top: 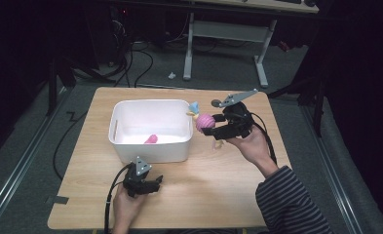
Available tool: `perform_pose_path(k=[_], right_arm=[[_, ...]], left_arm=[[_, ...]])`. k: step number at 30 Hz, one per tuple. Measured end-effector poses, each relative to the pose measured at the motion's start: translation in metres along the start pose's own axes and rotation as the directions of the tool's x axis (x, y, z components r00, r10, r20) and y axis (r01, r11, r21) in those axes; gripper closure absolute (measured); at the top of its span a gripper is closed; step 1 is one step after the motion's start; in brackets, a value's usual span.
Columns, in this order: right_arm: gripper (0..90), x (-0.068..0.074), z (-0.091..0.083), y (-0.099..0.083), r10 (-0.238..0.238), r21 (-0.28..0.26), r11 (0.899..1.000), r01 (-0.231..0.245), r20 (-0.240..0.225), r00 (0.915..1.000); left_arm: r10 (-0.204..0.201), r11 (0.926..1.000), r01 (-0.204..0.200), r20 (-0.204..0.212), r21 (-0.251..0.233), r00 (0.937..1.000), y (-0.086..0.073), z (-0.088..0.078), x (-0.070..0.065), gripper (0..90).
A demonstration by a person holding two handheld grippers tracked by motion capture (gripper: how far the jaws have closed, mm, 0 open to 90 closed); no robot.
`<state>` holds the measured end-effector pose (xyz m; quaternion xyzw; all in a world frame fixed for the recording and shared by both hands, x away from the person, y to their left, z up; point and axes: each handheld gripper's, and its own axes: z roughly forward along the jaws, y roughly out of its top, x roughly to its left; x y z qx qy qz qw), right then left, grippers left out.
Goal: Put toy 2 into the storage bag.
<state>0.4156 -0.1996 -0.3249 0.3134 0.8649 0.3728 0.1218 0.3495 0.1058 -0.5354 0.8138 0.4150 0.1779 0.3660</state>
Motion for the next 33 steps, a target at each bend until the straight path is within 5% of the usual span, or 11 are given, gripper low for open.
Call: perform_pose_path(k=[22, 33], right_arm=[[37.1, 0.022, 0.04, 0.043, -0.111, 0.073, 0.991, 0.114, -0.05, 0.9926], [36.9, 0.027, 0.064, 0.048, -0.105, 0.145, 0.983, 0.116, -0.081, 0.9912]], left_arm=[[0.003, 1.0, -0.003, 0.002, 0.002, 1.0, 0.0, 0.0, 0.0, 26.4], [0.006, 1.0, -0.006, 0.002, 0.004, 1.0, 0.0, 0.0, 0.0, 26.3]])
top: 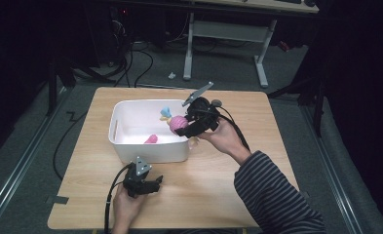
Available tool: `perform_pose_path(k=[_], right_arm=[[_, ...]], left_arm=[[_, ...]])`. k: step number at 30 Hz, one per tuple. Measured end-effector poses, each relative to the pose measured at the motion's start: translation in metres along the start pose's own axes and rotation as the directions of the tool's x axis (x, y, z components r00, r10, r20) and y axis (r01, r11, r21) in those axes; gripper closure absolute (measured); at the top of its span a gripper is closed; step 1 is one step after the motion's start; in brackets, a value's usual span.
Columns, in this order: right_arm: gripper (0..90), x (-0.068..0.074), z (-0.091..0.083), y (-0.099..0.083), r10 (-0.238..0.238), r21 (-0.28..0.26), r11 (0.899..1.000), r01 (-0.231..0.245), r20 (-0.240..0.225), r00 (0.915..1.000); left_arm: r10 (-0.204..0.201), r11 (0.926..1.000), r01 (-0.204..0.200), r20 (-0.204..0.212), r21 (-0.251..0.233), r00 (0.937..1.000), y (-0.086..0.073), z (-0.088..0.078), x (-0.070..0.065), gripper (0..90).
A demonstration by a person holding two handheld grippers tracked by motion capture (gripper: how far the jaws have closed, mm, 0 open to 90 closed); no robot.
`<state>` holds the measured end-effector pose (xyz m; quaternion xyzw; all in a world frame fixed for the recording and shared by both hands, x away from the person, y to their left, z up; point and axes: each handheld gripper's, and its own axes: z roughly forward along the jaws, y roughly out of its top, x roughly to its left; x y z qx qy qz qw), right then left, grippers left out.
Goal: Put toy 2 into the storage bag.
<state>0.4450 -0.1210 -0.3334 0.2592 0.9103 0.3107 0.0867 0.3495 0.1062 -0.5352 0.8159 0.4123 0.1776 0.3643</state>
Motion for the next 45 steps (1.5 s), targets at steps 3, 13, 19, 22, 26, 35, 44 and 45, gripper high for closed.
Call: perform_pose_path(k=[3, 13, 19, 22, 26, 35, 44, 45], right_arm=[[36.8, 0.001, 0.005, 0.001, -0.007, 0.015, 1.0, 0.007, -0.003, 1.0], [36.4, 0.008, 0.02, 0.008, -0.029, 0.063, 0.998, 0.031, -0.022, 0.9993], [33.7, 0.009, 0.021, 0.01, -0.029, 0.053, 0.998, 0.031, -0.038, 0.9989], [30.8, 0.009, 0.016, 0.009, -0.032, 0.03, 0.999, 0.033, -0.027, 0.9991], [31.1, 0.007, 0.004, 0.001, -0.028, -0.016, 0.999, 0.027, -0.009, 0.9996], [33.3, -0.004, -0.027, -0.029, 0.032, -0.116, 0.993, -0.026, 0.05, 0.9982], [34.0, -0.012, -0.05, -0.053, 0.092, -0.17, 0.982, -0.078, 0.077, 0.9928], [34.0, -0.012, -0.052, -0.055, 0.092, -0.173, 0.982, -0.076, 0.083, 0.9923]], left_arm=[[0.0, 1.0, 0.0, 0.0, 0.0, 1.0, 0.0, 0.0, 0.0, 26.3], [-0.001, 1.0, 0.001, 0.0, 0.0, 1.0, 0.0, 0.0, 0.0, 26.3], [-0.001, 1.0, 0.001, 0.0, 0.0, 1.0, 0.0, 0.0, 0.0, 26.3], [-0.001, 1.0, 0.001, 0.0, -0.001, 1.0, 0.0, 0.0, 0.0, 26.2], [-0.001, 1.0, 0.001, 0.001, -0.001, 1.0, 0.0, 0.0, 0.0, 26.0], [-0.002, 1.0, 0.002, 0.001, -0.001, 1.0, 0.0, 0.0, 0.0, 26.0], [-0.003, 1.0, 0.003, 0.002, -0.001, 1.0, 0.0, 0.0, 0.0, 26.0], [-0.003, 1.0, 0.003, 0.002, -0.001, 1.0, 0.0, 0.0, 0.0, 25.9]])
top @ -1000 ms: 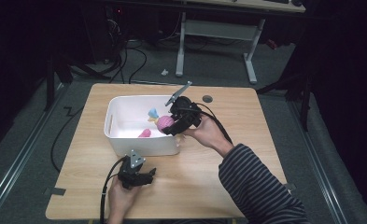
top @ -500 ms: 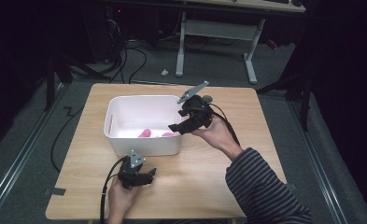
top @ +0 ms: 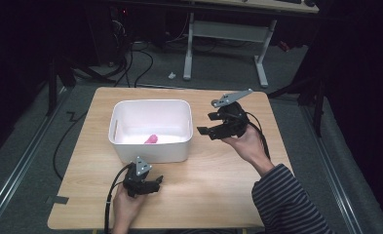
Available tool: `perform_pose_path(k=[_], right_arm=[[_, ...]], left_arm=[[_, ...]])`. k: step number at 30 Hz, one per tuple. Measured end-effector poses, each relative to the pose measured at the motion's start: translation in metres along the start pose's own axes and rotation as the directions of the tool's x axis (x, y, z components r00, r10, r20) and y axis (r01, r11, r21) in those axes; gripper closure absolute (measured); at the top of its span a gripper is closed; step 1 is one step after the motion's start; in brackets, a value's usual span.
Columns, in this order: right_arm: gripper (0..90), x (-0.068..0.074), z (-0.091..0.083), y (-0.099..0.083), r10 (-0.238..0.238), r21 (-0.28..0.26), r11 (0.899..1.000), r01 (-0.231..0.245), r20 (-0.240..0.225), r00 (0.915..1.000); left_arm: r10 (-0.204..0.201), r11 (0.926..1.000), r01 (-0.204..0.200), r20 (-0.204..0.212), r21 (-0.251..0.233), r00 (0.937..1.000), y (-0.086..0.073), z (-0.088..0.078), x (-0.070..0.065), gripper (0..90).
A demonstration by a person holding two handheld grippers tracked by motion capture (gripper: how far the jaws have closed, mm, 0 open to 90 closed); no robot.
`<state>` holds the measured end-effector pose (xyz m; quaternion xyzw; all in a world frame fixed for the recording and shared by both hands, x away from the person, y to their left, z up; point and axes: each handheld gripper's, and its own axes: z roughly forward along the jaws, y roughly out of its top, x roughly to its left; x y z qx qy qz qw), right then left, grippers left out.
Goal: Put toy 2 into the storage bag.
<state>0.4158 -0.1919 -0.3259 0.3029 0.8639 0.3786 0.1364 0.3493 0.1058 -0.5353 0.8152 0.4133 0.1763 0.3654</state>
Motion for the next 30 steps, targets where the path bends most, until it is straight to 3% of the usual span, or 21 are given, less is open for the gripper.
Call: perform_pose_path(k=[17, 30], right_arm=[[35.7, -0.004, -0.034, -0.024, 0.029, -0.029, 0.999, -0.028, 0.049, 0.9984], [36.2, -0.011, -0.057, -0.044, 0.08, -0.067, 0.995, -0.076, 0.064, 0.9947]], left_arm=[[-0.001, 1.0, 0.001, -0.001, -0.002, 1.0, 0.0, 0.0, 0.0, 25.9], [0.0, 1.0, 0.0, -0.001, 0.0, 1.0, 0.0, 0.0, 0.0, 25.9]])
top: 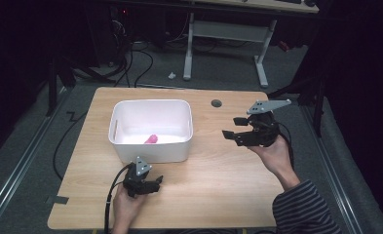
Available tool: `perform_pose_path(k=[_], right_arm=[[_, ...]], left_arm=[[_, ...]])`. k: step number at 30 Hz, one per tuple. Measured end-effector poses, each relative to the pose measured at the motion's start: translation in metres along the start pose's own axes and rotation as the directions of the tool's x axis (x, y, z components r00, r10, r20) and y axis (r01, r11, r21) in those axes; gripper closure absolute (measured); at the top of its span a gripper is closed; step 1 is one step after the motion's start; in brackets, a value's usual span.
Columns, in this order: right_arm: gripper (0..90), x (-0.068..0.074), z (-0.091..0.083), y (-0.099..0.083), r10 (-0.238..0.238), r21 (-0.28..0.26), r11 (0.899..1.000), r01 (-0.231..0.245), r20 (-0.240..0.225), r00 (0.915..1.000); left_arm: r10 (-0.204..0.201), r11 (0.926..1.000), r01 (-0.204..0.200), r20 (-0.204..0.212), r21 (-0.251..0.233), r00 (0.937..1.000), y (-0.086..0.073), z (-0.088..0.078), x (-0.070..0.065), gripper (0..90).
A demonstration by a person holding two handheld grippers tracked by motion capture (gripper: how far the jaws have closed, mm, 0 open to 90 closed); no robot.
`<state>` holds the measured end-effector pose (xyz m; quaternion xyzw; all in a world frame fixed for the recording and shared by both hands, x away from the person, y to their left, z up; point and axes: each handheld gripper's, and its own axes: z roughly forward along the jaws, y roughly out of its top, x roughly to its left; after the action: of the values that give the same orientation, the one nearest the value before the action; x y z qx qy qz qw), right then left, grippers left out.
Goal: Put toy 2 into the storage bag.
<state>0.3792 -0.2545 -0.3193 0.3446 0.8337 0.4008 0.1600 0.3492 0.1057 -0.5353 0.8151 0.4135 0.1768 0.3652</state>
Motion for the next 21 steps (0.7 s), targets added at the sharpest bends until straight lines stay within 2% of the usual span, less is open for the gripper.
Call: perform_pose_path(k=[21], right_arm=[[36.7, -0.015, -0.021, -0.035, 0.078, -0.009, 0.997, -0.078, 0.048, 0.9958]], left_arm=[[0.001, 1.0, -0.001, 0.0, 0.0, 1.0, 0.0, 0.0, 0.0, 25.9]])
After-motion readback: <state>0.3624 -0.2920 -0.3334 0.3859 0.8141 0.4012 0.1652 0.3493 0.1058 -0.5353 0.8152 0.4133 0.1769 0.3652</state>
